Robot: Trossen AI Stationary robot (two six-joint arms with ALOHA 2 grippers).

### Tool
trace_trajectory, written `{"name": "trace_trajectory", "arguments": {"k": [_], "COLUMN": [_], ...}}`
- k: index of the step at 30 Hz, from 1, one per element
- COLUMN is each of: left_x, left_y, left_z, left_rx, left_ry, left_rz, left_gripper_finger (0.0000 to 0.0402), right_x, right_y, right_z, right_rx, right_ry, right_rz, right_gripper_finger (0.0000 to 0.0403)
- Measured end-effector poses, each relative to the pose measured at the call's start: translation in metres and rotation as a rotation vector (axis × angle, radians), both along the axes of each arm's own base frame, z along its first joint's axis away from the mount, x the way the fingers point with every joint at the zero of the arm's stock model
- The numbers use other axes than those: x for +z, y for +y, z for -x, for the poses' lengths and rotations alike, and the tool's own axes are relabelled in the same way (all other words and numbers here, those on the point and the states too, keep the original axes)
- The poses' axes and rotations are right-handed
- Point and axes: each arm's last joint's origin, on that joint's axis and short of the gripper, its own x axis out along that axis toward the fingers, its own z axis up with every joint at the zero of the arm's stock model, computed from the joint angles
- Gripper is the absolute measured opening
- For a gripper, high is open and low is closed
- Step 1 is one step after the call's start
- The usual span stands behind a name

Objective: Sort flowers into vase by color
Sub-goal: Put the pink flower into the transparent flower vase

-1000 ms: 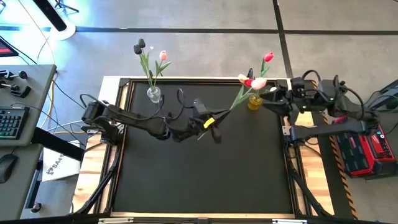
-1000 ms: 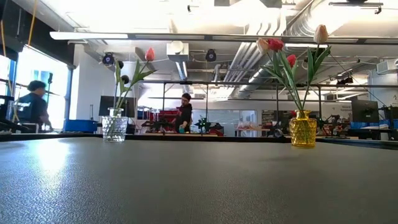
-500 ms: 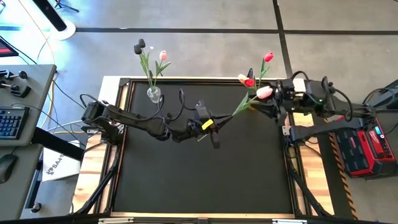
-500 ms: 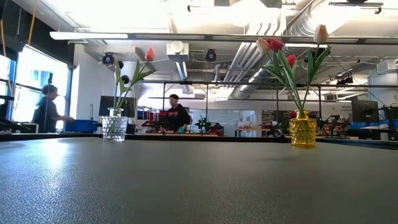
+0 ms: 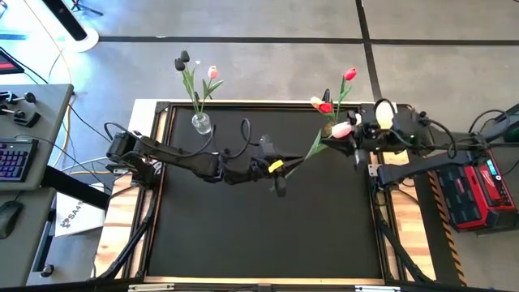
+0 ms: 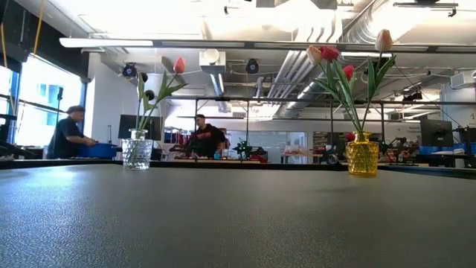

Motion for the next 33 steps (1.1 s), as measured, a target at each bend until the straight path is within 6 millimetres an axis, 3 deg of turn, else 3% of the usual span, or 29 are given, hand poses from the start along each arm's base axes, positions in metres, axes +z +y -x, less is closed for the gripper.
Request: {"name": "trace_trajectory", "arguments": {"k": [10,19,24,30,33], "left_x": [-0.005,-0.019,-0.020,-0.020,-0.020], "left_y": [0.002,0.005,0.005,0.004,0.003], "left_z": [-0.001,-0.004,-0.004,-0.004,-0.004], "left_rx": [-0.099,-0.248,-0.241,-0.260,-0.290], "left_ry": [0.036,0.147,0.148,0.156,0.164], "left_rz": [0.057,0.154,0.182,0.153,0.119], "left_gripper_finger": [0.0101,0.0122,0.0096,0.0010,0.0007], "right_x": [-0.015,-0.018,-0.017,-0.019,-0.019], "right_y": [0.011,0.015,0.015,0.015,0.015], "right_z": [-0.019,-0.033,-0.034,-0.034,-0.034], "right_rx": [0.117,0.145,0.149,0.146,0.148], "right_ry": [0.113,0.118,0.104,0.122,0.126], "right_rz": [0.071,0.054,0.043,0.018,0.019], "right_gripper_finger": [0.0003,0.0001,0.0001,0.0001,0.0004]}}
